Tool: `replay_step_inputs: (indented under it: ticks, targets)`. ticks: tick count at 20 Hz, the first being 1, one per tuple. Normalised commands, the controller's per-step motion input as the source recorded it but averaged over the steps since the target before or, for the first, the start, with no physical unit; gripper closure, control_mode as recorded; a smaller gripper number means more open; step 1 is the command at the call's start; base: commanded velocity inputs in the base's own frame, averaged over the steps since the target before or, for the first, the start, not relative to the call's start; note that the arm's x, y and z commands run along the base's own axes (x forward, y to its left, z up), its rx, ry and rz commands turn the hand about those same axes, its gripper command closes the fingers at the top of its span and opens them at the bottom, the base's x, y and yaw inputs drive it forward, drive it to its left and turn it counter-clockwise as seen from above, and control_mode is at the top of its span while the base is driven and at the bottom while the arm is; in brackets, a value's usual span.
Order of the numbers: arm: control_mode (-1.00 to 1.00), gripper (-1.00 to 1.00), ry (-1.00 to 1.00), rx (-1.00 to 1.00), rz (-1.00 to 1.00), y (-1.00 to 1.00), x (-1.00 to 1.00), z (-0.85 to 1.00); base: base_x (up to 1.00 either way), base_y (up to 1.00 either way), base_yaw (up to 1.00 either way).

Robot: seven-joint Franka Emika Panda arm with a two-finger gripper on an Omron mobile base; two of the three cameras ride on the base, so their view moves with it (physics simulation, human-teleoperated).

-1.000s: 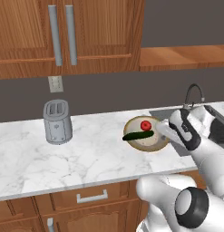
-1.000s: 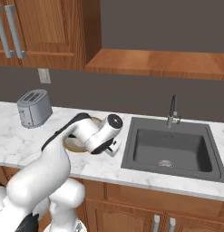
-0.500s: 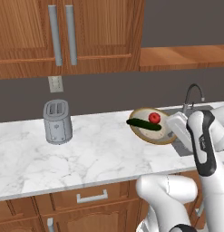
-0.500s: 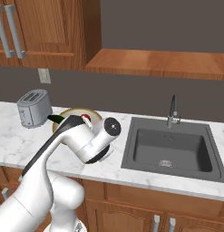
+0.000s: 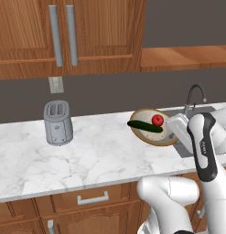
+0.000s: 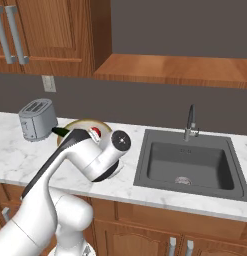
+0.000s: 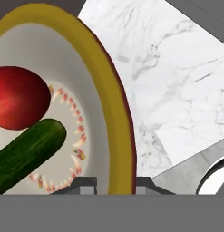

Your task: Dump the apple and cucumber from the bowl so the bowl can be washed. Place the bowl in the sink after clearing the leftovers.

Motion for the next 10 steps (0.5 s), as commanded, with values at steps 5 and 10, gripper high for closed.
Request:
replay_step_inputs:
  ticks: [5,10]
  targets:
    - [-1.0,1.0,0.0,0.0,0.0,0.0,-0.03,0.0,0.0,0.0,0.0]
    - [1.0,1.0,0.0,0.0,0.0,0.0,-0.09,-0.01,-0.51,-0.19,0.0]
